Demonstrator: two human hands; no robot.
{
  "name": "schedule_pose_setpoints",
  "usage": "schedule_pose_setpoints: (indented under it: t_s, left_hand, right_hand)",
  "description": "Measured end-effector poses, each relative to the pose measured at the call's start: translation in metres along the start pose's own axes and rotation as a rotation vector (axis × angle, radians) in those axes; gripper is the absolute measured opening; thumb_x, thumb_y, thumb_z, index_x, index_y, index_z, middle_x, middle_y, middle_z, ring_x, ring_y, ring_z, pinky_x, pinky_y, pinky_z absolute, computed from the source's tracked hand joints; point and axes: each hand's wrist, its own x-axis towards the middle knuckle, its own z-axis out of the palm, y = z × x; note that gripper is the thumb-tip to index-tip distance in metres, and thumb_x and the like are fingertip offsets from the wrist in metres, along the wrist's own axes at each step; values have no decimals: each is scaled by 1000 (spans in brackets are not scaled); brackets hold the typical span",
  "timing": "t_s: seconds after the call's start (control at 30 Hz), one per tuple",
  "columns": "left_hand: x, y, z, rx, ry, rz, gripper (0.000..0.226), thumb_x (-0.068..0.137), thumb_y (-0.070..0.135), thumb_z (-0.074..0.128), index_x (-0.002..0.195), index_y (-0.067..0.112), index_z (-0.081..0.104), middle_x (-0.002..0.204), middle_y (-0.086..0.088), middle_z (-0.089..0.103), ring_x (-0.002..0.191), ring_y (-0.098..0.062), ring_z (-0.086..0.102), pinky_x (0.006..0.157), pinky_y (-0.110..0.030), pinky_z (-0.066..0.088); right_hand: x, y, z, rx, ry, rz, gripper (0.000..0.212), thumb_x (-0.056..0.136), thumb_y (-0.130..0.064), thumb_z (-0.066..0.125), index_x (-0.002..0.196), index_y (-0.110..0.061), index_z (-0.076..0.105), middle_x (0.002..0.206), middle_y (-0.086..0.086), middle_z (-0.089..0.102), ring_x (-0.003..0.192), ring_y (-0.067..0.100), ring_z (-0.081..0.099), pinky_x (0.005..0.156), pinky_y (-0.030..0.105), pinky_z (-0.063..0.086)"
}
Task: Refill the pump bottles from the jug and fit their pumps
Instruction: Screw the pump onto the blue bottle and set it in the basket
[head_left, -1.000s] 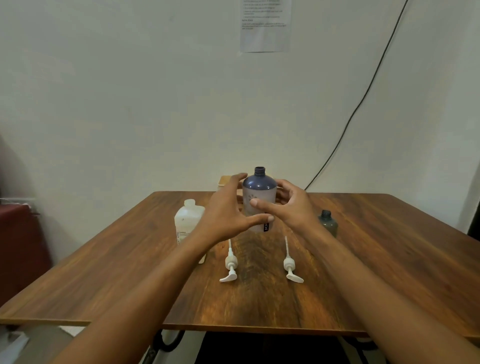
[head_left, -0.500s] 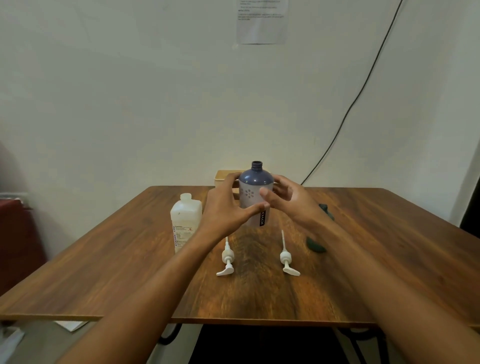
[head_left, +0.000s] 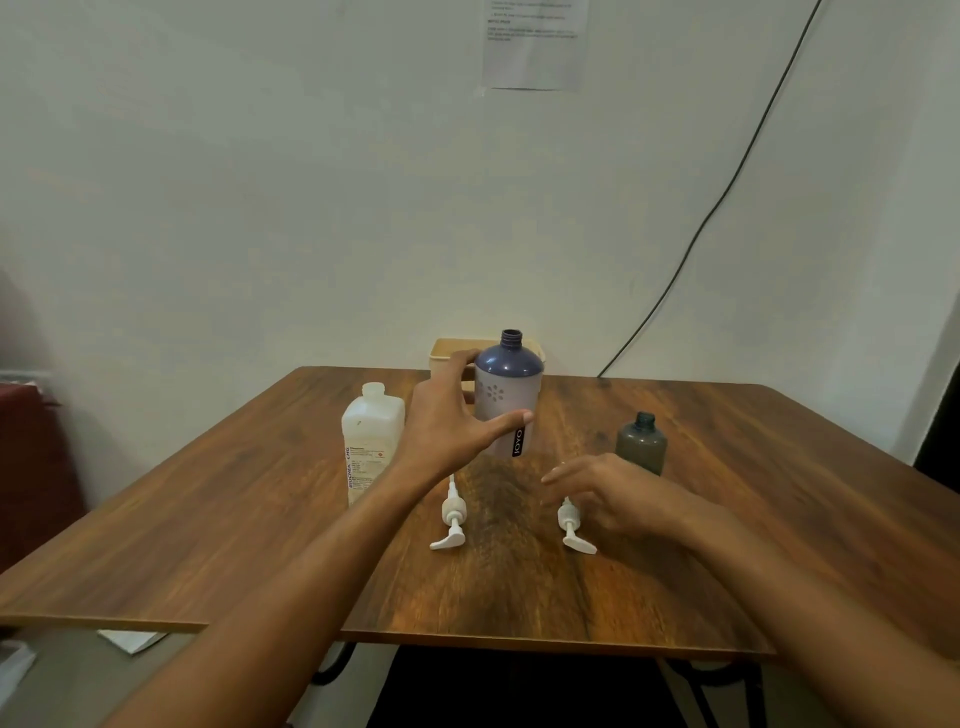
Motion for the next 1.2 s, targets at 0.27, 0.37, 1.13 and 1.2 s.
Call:
schedule_pose_setpoints:
  t_s: [0.27, 0.37, 1.13, 1.2]
  left_hand:
    - [-3, -2, 2, -8, -19, -28, 95, 69, 51, 90, 148, 18, 48, 141, -5, 63, 119, -21, 65, 93, -37, 60]
    - [-4, -4, 1, -3, -16, -28, 96, 69, 52, 90, 148, 19, 48, 140, -4, 63, 118, -20, 65, 93, -37, 60]
    - [-5, -11, 6, -22, -20, -26, 93, 66, 55, 90, 144, 22, 51, 136, 0, 65, 117, -14, 64, 92, -32, 60]
    - [-6, -10, 8, -28, -19, -27, 93, 66, 54, 91, 143, 22, 52, 136, 1, 66, 116, -14, 65, 91, -32, 60]
  right_hand:
    - [3, 1, 11, 51, -91, -69, 37, 102, -12, 64, 130, -34, 73, 141, -16, 68, 126, -4, 62, 105, 26, 56]
    - [2, 0, 12, 35, -96, -77, 35, 103, -16, 65, 133, -33, 72, 137, -15, 71, 124, 1, 65, 104, 27, 56]
    - [5, -49, -180, 792, 898, -120, 38, 97, -17, 78, 133, -8, 70, 118, 10, 78, 106, 26, 79, 91, 39, 65]
    - [8, -55, -188, 823, 902, -140, 38, 98, -16, 76, 134, -6, 68, 118, 13, 77, 106, 28, 79, 91, 41, 65]
